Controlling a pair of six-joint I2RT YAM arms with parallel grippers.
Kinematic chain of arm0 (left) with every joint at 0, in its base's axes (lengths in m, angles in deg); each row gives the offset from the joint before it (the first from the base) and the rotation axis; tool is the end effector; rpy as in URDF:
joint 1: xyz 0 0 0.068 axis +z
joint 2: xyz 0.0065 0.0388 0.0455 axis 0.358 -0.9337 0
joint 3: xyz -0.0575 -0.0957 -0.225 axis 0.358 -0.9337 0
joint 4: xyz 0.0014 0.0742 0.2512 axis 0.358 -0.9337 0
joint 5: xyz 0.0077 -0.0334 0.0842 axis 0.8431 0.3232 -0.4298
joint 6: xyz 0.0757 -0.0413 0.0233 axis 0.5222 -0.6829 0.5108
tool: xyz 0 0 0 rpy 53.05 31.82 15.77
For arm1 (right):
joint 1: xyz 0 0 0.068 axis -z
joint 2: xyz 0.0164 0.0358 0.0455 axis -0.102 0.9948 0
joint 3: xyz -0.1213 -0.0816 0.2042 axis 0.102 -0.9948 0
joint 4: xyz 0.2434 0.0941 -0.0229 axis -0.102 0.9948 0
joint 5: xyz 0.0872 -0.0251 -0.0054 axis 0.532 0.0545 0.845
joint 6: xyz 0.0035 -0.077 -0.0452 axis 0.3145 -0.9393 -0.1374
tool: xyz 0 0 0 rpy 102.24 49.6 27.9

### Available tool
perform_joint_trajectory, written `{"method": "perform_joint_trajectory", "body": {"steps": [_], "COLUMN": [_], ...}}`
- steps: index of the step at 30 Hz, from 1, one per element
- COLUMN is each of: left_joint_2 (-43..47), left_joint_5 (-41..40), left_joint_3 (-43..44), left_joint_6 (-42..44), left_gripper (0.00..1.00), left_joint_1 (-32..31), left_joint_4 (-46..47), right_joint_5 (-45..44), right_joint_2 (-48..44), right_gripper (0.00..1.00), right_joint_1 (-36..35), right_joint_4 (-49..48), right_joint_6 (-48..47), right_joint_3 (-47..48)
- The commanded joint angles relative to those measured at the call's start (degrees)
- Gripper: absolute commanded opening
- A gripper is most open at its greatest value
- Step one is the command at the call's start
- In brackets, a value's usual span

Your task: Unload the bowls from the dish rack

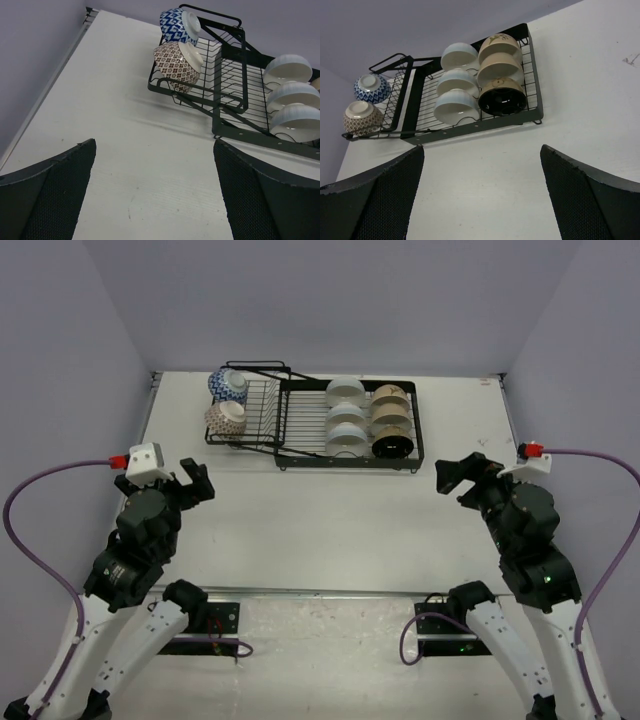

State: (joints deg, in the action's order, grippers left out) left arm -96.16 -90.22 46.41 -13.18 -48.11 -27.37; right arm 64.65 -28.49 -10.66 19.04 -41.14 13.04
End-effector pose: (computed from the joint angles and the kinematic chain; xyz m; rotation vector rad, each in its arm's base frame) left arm 0.1555 -0.0288 0.3358 -0.3338 1.7193 -0.0713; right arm 0.1603 0.0325 0.3551 0.3412 1.7263 0.4362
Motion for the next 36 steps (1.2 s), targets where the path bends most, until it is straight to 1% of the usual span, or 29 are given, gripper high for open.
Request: {"method": "perform_joint_trajectory", "body": {"steps": [1,4,5,7,9,10,12,13,14,15,17,18,19,20,23,24,26,27,30,34,36], "left_joint_2": [0.17,0.0,-0.09,-0.27,-0.09,0.0,-0.09,-0.26,-0.44,-0.7,-1.49,-1.76,-2.02,-2.02,-2.11,-2.2,-2.29,-2.37,-1.94,-1.41,-1.67], "left_joint_5": [-0.13,0.22,0.22,0.48,0.49,0.49,0.84,1.01,1.54,1.98,3.12,3.38,3.65,3.74,3.74,3.74,3.83,3.83,3.91,3.74,3.74], "left_joint_3": [0.57,0.48,0.48,0.48,0.4,0.4,0.4,0.4,0.4,0.31,0.39,0.31,0.22,0.22,0.04,0.04,0.04,0.13,0.04,-0.13,-0.05], "left_joint_6": [-0.96,-0.96,-0.96,-0.87,-0.87,-0.87,-0.78,-0.61,-0.61,-0.34,-0.17,-0.08,0.01,0.01,0.1,0.1,0.1,0.18,0.1,0.19,0.1], "left_gripper": [1.0,1.0,1.0,1.0,1.0,1.0,1.0,1.0,1.0,1.0,1.0,1.0,1.0,1.0,1.0,1.0,1.0,1.0,1.0,1.0,1.0], "left_joint_1": [0.68,0.77,0.77,0.77,0.86,0.94,1.21,1.29,1.56,1.65,2.0,2.0,2.0,2.0,2.0,2.0,2.0,2.09,2.09,2.09,2.09], "left_joint_4": [0.85,1.11,1.02,1.11,1.2,1.2,1.38,1.55,1.64,1.81,1.99,1.99,1.99,2.08,2.17,2.17,2.25,2.17,2.25,2.25,1.99], "right_joint_5": [-3.86,-5.45,-5.97,-7.03,-6.42,-4.24,-1.77,0.68,1.22,2.36,6.3,7.28,7.99,5.74,-1.99,-7.5,-11.85,-15.69,-17.57,-21.17,-21.53], "right_joint_2": [-0.22,-2.16,-4.08,-7.24,-8.92,-9.19,-7.01,-5.34,-3.24,1.65,7.47,13.42,16.26,18.9,25.95,27.27,30.96,32.28,37.9,43.35,46.52], "right_gripper": [0.99,0.99,0.99,0.99,0.99,0.99,0.99,0.99,0.99,0.97,0.93,0.92,0.96,0.99,0.99,0.99,0.99,0.99,0.99,0.96,0.93], "right_joint_1": [-0.27,-0.27,-0.27,-0.27,-0.36,-0.28,-0.27,-0.27,-0.27,-0.27,-0.27,-0.27,-0.88,-1.59,-5.89,-7.03,-9.76,-10.55,-11.0,-10.82,-10.3], "right_joint_4": [-2.39,-6.07,-8.95,-11.69,-17.04,-19.33,-23.64,-25.57,-29.33,-31.46,-38.56,-40.34,-41.66,-41.33,-40.89,-39.58,-35.73,-34.74,-29.82,-28.41,-27.96], "right_joint_6": [1.48,3.68,4.56,6.66,8.25,10.08,13.69,18.14,20.97,26.83,32.83,36.0,40.81,43.73,52.53,57.43,62.02,65.26,70.37,71.71,71.45], "right_joint_3": [-0.41,-3.66,-4.71,-7.69,-10.85,-11.75,-12.54,-12.72,-12.9,-13.07,-12.99,-11.94,-11.15,-10.27,-8.42,-7.37,-5.96,-4.39,-1.31,0.89,2.04]}}
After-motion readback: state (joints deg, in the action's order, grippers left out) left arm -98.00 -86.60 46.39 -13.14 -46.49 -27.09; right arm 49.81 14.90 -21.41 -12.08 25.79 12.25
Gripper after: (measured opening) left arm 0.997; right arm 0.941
